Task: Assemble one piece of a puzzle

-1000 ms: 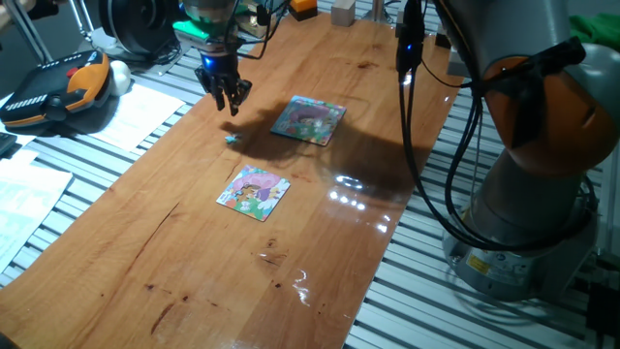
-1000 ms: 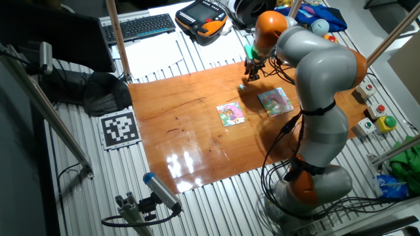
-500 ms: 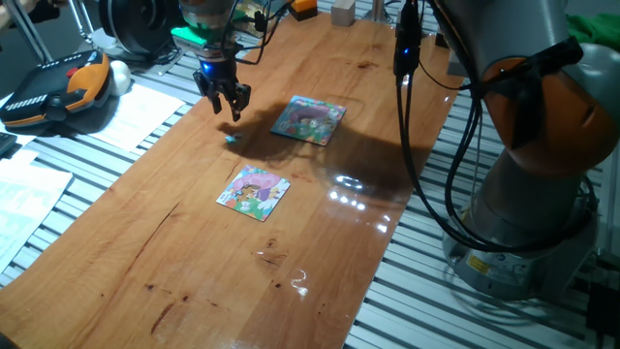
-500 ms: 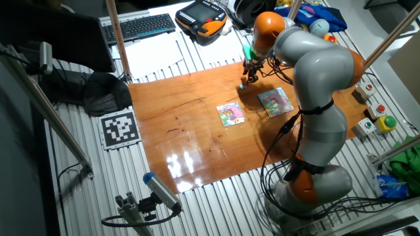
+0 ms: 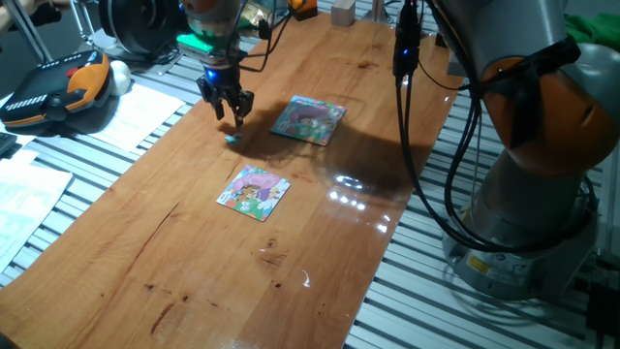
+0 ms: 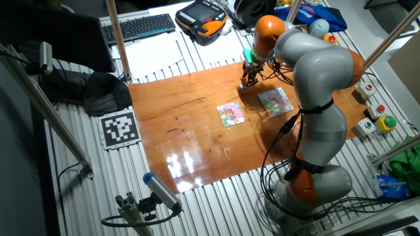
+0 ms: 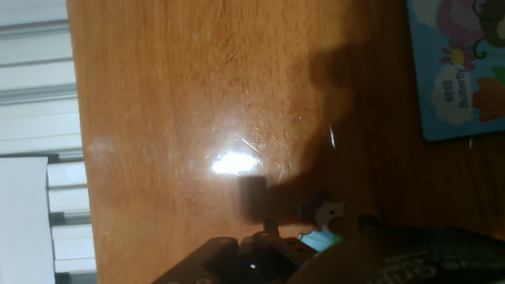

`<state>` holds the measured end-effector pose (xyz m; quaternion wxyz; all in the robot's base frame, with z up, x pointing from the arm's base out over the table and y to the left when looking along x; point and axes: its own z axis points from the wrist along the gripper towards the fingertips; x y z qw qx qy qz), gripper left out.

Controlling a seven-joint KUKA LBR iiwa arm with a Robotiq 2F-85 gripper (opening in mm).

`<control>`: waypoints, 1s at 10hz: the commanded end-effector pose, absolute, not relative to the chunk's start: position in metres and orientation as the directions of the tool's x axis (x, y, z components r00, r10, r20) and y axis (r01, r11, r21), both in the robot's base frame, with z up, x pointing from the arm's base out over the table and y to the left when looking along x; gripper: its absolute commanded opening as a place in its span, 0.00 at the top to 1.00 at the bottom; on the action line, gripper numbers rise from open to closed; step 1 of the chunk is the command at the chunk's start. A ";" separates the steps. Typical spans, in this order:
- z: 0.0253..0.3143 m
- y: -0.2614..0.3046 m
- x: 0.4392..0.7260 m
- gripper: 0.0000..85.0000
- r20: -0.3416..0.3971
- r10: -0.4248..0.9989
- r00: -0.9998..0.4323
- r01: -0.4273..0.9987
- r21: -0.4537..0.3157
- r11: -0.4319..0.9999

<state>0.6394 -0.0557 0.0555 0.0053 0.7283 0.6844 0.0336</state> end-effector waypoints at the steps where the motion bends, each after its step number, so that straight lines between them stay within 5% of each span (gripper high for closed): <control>1: 0.052 -0.056 0.639 0.40 0.038 0.997 0.061 0.996 0.059 -0.063; 10: 0.032 -0.060 0.634 0.40 0.016 0.997 0.081 0.996 0.031 -0.081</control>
